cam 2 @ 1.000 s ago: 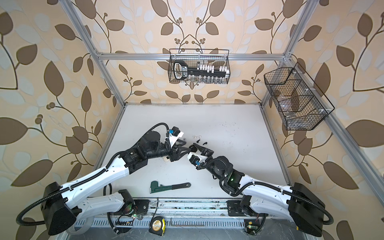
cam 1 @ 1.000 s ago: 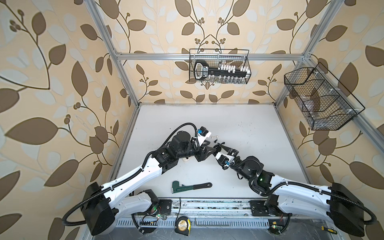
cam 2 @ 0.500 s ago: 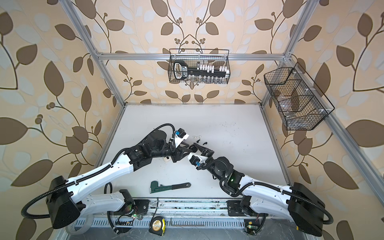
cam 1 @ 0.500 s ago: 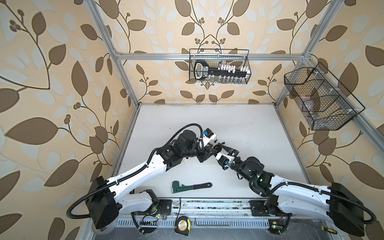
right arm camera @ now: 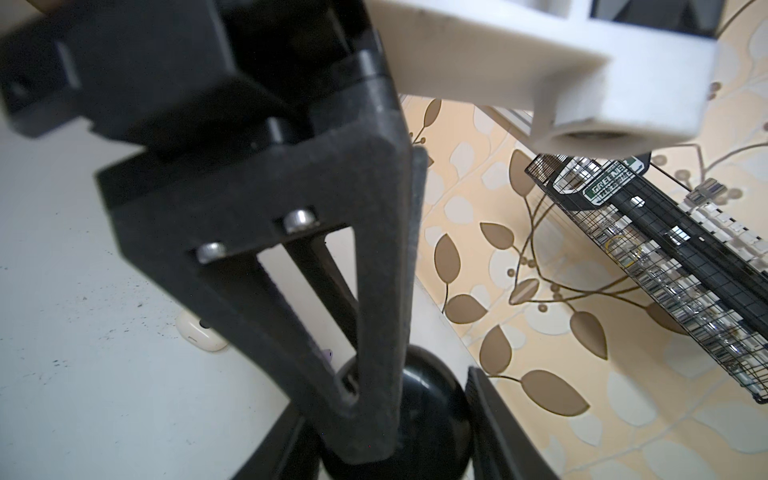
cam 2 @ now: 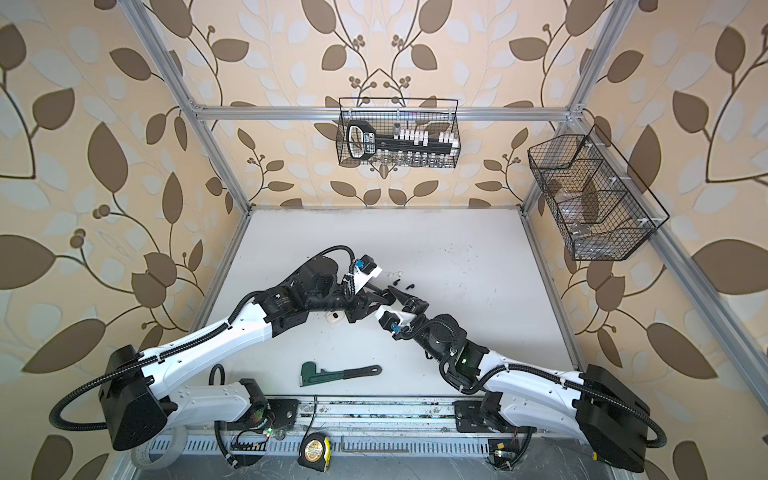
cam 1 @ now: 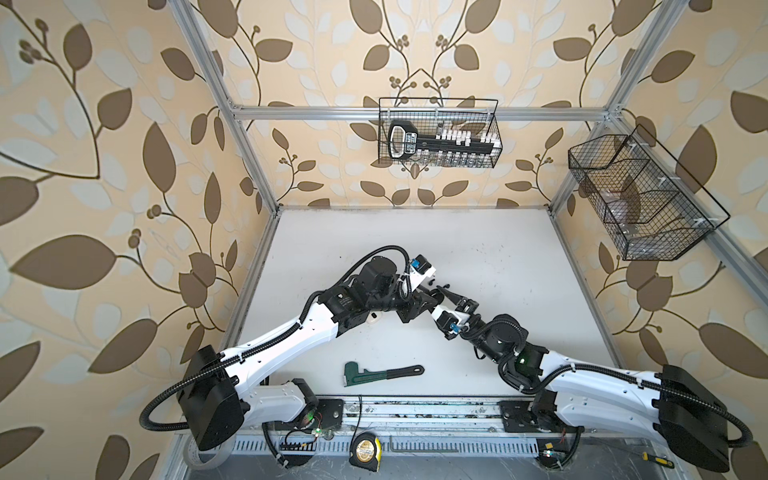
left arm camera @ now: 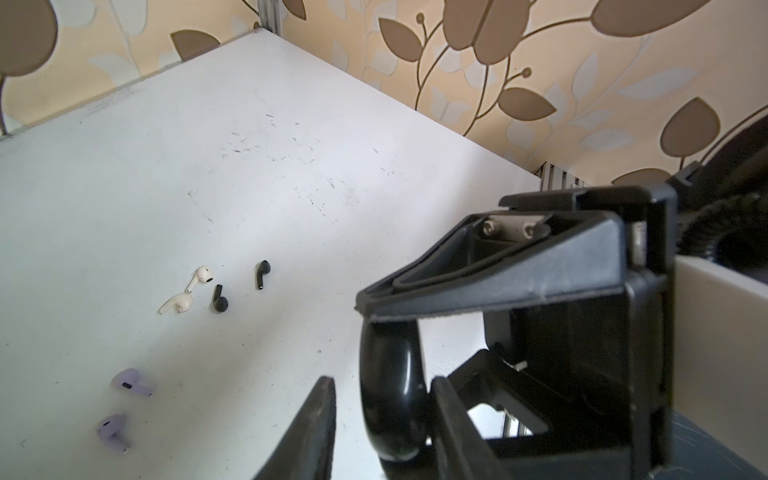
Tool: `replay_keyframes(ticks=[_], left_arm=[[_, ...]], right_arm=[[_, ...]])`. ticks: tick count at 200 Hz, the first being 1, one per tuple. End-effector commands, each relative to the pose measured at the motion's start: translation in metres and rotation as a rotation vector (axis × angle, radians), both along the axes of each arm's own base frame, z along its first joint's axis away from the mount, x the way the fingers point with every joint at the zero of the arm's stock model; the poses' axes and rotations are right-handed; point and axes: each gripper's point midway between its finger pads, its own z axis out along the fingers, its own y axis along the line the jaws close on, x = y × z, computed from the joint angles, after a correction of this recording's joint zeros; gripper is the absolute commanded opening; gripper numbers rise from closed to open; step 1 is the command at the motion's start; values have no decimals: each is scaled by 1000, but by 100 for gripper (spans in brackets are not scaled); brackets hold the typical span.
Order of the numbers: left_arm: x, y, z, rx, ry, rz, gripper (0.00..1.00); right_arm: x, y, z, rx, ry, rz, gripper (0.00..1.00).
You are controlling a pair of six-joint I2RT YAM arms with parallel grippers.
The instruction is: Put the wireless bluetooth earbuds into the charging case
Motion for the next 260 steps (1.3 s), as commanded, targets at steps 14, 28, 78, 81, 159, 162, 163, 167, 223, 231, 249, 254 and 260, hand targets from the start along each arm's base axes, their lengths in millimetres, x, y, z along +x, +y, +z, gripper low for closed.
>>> replay_keyframes(ticks=[14, 28, 78, 81, 159, 162, 163, 167, 223, 231, 249, 254, 260], left_arm=[[-3, -8, 10, -12, 0, -38, 36], [-4, -9, 9, -12, 4, -44, 34], [-3, -12, 5, 1, 23, -59, 21], [-3, -12, 4, 3, 25, -59, 20], [18, 8, 11, -45, -102, 108, 0], [19, 10, 13, -53, -117, 119, 0], [19, 11, 13, -55, -122, 122, 0], [19, 13, 14, -66, -145, 130, 0], [0, 47, 16, -215, -502, 140, 0], [-3, 52, 15, -233, -544, 147, 0], [-10, 57, 19, -293, -597, 148, 0], [-14, 56, 19, -304, -602, 131, 0], [-17, 54, 19, -310, -600, 112, 0]], right_arm=[[-2, -1, 10, 40, -36, -1, 17], [-1, -1, 11, 43, -36, -8, 17], [-3, -2, 13, 56, -39, -3, 18], [-3, -2, 13, 56, -38, -4, 19], [-10, -11, 16, 201, 35, 27, 75], [-11, -11, 16, 209, 45, 30, 76], [-11, -12, 16, 212, 49, 30, 76], [-11, -14, 17, 228, 64, 25, 76], [5, -66, 46, 584, 299, -18, 100], [7, -70, 50, 621, 333, 1, 100], [15, -80, 55, 703, 410, 9, 100], [18, -82, 54, 715, 428, 3, 100], [22, -84, 54, 736, 446, -9, 100]])
